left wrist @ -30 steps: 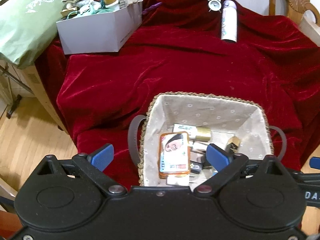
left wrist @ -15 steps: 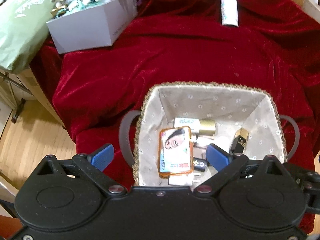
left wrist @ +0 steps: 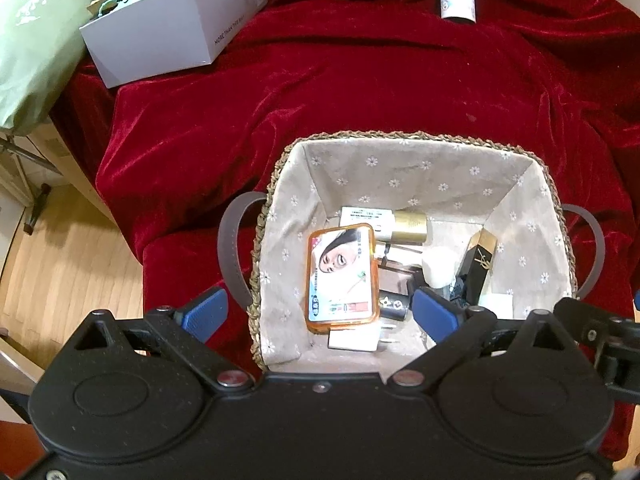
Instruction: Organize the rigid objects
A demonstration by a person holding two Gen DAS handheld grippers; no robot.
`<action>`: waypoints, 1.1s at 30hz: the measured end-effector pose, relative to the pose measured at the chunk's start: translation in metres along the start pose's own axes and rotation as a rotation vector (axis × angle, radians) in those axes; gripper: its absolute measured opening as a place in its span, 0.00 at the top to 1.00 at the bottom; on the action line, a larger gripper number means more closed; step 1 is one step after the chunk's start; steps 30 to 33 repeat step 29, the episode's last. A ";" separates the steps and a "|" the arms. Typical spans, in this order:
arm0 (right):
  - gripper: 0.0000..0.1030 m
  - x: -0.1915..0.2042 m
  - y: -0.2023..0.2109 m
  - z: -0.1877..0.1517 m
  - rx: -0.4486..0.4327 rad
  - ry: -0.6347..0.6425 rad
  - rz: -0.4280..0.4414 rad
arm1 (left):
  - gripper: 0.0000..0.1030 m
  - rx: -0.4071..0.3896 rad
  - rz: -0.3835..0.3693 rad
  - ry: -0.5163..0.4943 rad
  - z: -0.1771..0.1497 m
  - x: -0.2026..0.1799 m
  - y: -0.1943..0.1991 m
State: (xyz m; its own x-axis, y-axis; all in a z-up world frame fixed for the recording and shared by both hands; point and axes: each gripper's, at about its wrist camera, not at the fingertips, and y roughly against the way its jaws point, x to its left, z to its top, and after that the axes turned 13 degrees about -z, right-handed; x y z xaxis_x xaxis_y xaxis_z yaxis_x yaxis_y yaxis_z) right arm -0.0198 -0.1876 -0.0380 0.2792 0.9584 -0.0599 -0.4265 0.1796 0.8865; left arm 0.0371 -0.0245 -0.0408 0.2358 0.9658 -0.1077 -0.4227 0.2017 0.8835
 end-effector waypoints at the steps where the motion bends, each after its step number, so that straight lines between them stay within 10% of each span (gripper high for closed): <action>1: 0.00 0.000 -0.001 0.000 0.002 -0.001 0.003 | 0.07 0.003 0.000 -0.003 0.000 -0.002 0.000; 33: 0.00 -0.001 0.009 -0.004 -0.030 0.000 0.009 | 0.07 -0.027 -0.007 0.015 -0.006 0.000 0.012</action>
